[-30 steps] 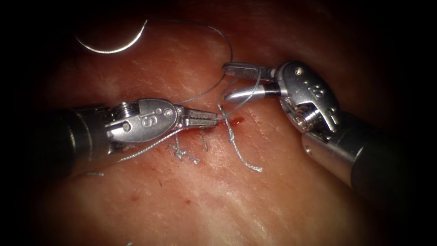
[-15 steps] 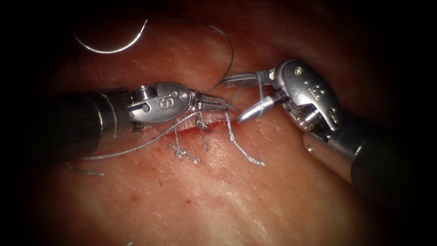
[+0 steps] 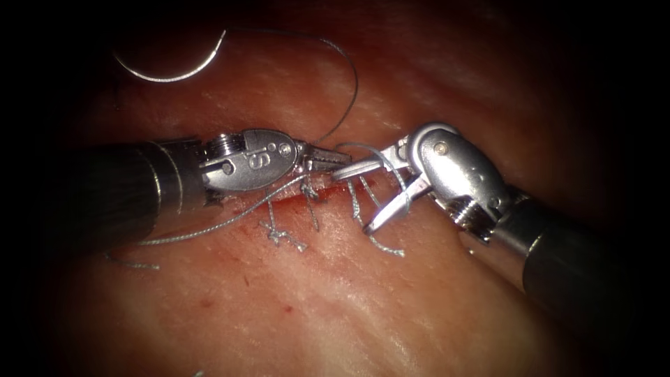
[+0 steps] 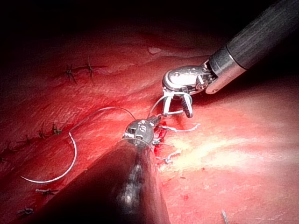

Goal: Wound Closure

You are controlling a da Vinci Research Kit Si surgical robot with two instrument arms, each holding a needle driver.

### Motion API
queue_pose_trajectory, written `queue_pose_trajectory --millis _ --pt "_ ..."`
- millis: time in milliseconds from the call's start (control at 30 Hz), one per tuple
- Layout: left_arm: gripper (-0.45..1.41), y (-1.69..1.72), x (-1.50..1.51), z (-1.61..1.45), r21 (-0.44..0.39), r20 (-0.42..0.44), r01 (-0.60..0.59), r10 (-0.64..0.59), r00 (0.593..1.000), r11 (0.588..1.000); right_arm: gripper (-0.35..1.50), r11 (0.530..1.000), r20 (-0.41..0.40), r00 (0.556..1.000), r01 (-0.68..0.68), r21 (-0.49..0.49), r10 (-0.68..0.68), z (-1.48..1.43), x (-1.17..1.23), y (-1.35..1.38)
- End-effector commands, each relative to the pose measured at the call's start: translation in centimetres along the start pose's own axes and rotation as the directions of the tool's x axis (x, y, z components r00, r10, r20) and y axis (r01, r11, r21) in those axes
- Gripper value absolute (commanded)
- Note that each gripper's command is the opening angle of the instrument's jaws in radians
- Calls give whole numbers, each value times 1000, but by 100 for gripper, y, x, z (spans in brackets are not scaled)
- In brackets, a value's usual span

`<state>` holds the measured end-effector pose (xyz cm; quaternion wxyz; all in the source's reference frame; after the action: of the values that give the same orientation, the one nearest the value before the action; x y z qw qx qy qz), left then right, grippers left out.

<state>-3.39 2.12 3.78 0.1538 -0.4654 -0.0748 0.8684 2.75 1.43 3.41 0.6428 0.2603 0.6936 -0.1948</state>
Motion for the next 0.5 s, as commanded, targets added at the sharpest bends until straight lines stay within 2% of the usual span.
queue_pose_trajectory --millis 33,267,500 --pt "-45 -4 -1 7 0 -2 -3 3 1000 1000 56 1000 19 1000 15 25 -15 -6 -9 8" --pt "-45 -6 -2 8 -3 -1 -4 4 1000 1000 54 986 104 994 21 165 -38 -16 -26 -5" --pt "-45 -6 -2 8 -3 -1 -4 4 1000 1000 51 959 182 980 28 283 -82 -2 -45 -27"
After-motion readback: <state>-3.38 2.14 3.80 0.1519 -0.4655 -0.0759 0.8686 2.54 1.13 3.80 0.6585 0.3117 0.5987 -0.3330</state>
